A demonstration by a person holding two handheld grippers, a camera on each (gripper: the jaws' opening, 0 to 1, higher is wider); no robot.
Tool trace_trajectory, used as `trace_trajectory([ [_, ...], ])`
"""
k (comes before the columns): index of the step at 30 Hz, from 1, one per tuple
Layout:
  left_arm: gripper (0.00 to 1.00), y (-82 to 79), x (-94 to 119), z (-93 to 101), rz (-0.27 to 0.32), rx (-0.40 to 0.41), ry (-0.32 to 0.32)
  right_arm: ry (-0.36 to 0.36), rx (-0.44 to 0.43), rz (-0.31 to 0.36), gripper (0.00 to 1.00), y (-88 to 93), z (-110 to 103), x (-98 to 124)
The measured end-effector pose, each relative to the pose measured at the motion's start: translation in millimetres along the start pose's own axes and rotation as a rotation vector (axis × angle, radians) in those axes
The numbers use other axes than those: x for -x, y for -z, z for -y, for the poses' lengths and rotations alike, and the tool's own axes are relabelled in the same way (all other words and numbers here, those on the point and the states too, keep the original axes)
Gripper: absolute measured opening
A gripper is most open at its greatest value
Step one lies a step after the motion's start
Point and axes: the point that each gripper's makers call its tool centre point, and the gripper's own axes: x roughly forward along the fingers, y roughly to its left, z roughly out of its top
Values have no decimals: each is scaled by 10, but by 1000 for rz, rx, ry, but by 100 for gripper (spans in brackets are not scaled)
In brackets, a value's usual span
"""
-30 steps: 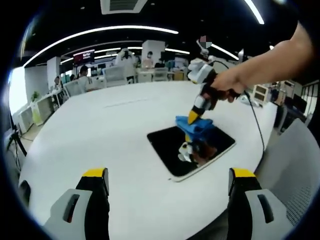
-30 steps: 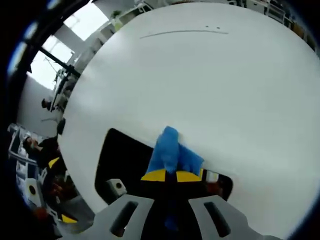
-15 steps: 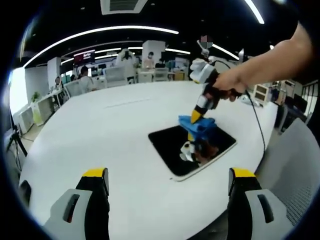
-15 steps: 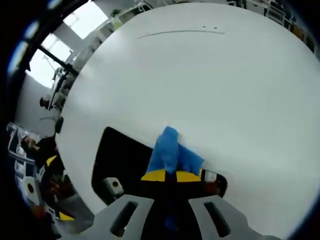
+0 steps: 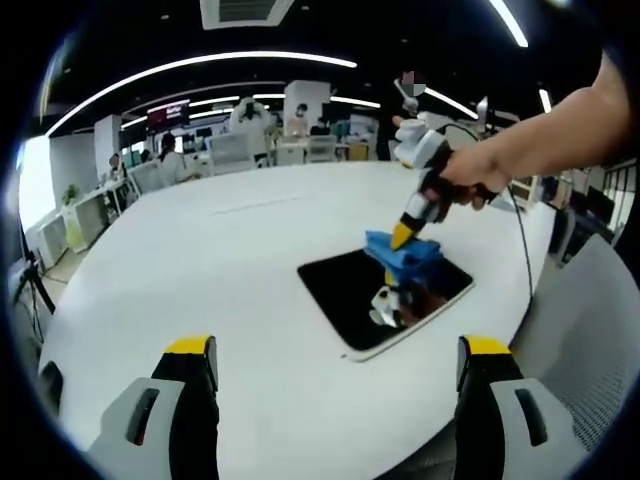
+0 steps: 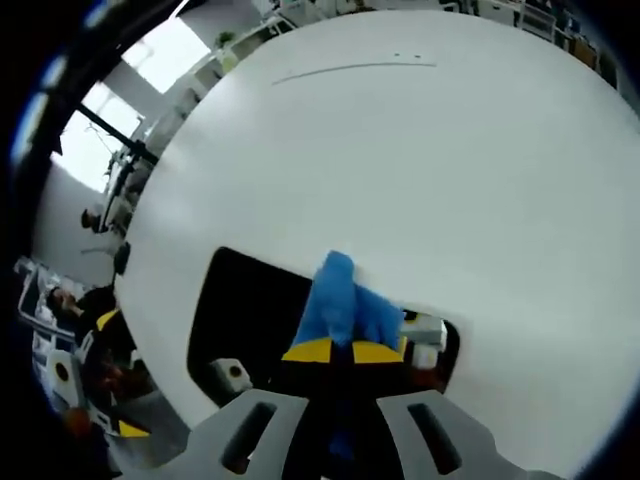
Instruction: Wipe the mirror surface with the cleaning cloth until all visible marks leave the cleaned area.
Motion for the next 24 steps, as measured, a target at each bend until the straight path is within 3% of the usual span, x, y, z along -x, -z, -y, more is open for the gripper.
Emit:
trace_trajectory([
  [11, 100, 47, -1, -44, 11, 2, -6, -17, -39, 19, 0, 211, -82, 65],
  [13, 100, 83, -4, -72, -4, 42, -14, -17, -40, 22, 0, 221, -91, 65],
  [15, 100, 13, 6, -51, 30, 9, -11, -18, -45, 21, 0, 252, -107, 86],
  [24, 100, 46, -7, -51, 18, 17, -6, -16, -52, 29, 0, 368, -145, 108],
])
